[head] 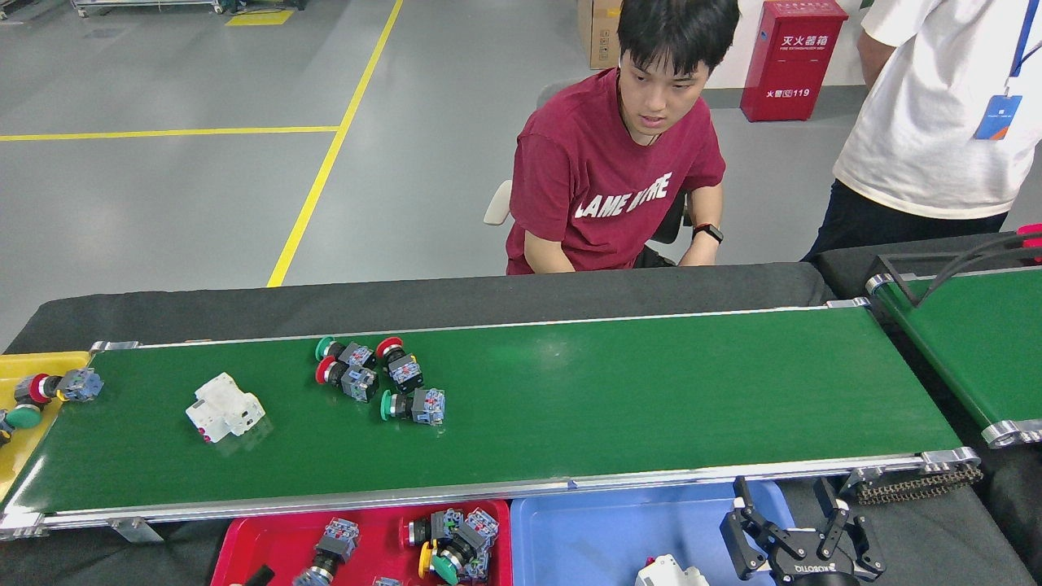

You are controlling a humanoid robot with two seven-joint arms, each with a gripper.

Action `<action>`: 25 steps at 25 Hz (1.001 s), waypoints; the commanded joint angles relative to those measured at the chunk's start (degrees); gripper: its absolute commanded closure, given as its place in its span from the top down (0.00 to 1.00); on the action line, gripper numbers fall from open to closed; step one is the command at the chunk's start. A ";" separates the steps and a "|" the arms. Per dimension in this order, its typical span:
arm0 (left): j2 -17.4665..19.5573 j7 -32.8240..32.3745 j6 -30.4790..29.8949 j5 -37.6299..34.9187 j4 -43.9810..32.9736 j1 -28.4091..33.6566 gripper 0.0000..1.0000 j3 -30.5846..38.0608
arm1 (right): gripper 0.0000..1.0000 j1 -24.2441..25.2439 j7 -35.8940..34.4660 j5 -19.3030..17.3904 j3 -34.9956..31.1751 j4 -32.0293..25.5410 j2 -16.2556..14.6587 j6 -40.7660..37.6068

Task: Pick switch part from conveyor to tray
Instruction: 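Grasp the white block part on the belt with the left gripper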

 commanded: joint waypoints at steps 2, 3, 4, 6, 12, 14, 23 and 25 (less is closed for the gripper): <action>-1.94 -0.22 2.24 0.55 -0.18 -0.36 1.00 4.71 | 0.99 -0.07 -0.53 0.04 0.06 -0.90 -0.07 -0.29; -3.35 -0.93 3.65 0.46 0.09 -0.54 1.00 6.47 | 0.99 -0.07 -0.44 0.04 0.06 -0.90 -0.07 -0.29; -5.02 -2.95 6.11 0.46 0.70 -1.24 1.00 8.85 | 0.99 -0.07 -0.44 0.04 0.06 -0.90 -0.07 -0.29; -7.04 -9.89 10.59 0.55 2.90 -3.62 1.00 12.54 | 0.99 -0.07 -0.44 0.04 0.06 -0.90 -0.07 -0.29; -7.39 -16.75 11.73 0.64 6.15 -8.54 1.00 13.86 | 0.99 -0.07 -0.44 0.04 0.06 -0.90 -0.07 -0.29; -7.30 -17.89 12.52 0.38 6.77 -12.05 1.00 13.86 | 0.99 -0.07 -0.44 0.04 0.06 -0.90 -0.07 -0.29; -5.02 -31.60 22.37 -5.69 25.67 -37.10 1.00 11.75 | 0.99 -0.25 -0.44 0.04 0.86 -0.90 -0.07 -0.38; -4.49 -31.60 22.98 -7.18 29.53 -39.91 1.00 11.31 | 0.99 -0.25 -0.53 0.04 0.86 -0.90 -0.07 -0.38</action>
